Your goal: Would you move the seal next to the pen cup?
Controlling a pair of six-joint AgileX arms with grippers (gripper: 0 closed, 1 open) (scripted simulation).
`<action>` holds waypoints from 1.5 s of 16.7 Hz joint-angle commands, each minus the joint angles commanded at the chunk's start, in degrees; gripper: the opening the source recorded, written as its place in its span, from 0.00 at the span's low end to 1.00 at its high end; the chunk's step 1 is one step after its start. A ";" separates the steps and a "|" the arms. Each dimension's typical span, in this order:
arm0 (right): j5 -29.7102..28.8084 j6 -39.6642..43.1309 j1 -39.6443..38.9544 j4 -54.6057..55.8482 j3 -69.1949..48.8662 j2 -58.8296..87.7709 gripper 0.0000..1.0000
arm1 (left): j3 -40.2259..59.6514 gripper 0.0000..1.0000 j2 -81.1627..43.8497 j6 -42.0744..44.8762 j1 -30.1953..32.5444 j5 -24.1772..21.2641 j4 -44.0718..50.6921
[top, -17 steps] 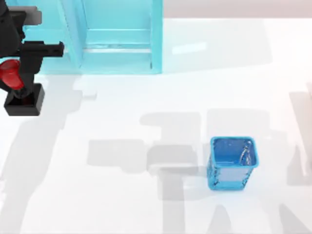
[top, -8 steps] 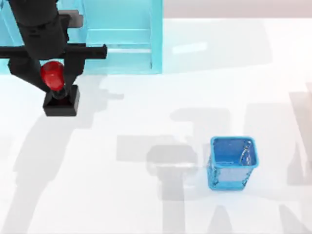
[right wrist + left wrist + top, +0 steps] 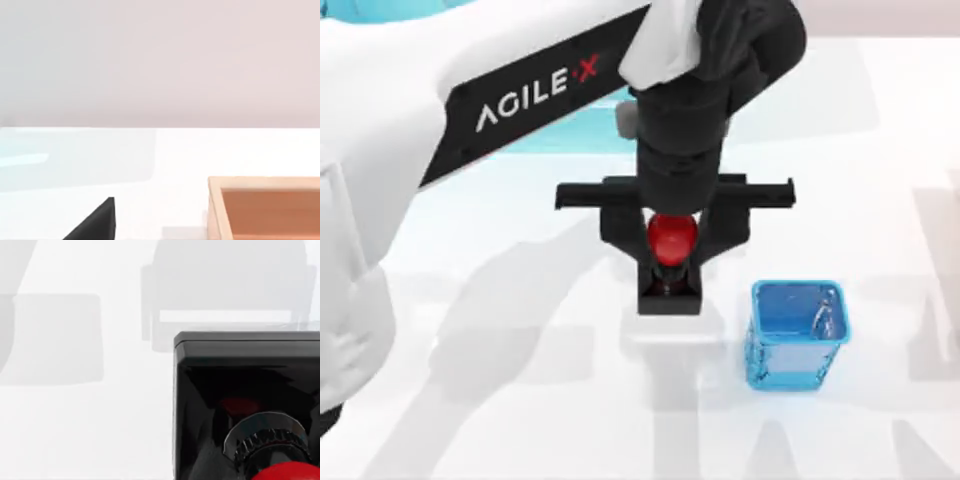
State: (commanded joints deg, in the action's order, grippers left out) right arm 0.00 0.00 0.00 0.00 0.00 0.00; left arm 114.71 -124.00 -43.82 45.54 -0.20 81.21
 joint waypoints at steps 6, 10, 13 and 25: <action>0.00 0.00 0.00 0.00 0.00 0.00 1.00 | 0.61 0.00 -0.81 -2.55 2.46 0.03 -0.63; 0.00 0.00 0.00 0.00 0.00 0.00 1.00 | -1.61 0.00 -0.77 -2.46 2.66 0.04 -2.87; 0.00 0.00 0.00 0.00 0.00 0.00 1.00 | -2.89 0.00 -0.79 -2.65 2.60 0.07 -4.24; 0.00 0.00 0.00 0.00 0.00 0.00 1.00 | -2.89 0.75 -0.79 -2.65 2.60 0.07 -4.24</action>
State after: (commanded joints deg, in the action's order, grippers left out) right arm 0.00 0.00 0.00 0.00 0.00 0.00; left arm 111.82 -124.80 -46.47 48.14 -0.13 76.97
